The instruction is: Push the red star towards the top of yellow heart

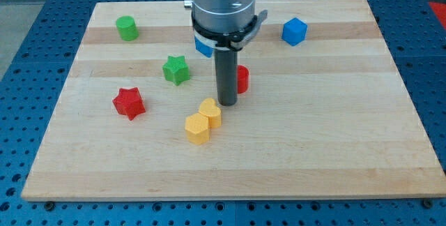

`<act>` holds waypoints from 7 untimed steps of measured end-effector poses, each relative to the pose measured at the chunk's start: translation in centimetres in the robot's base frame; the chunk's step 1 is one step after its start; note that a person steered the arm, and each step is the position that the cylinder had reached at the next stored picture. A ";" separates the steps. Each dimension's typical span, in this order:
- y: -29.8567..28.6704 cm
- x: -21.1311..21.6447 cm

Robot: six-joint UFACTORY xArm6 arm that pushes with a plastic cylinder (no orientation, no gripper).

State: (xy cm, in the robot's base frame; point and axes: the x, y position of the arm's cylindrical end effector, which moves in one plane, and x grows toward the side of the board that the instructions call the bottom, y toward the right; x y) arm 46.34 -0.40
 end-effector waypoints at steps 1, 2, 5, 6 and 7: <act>1.9 -0.5; 2.2 -0.8; -9.3 -0.8; -12.6 -2.5; -15.0 -4.9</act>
State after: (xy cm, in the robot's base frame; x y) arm 41.40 -15.40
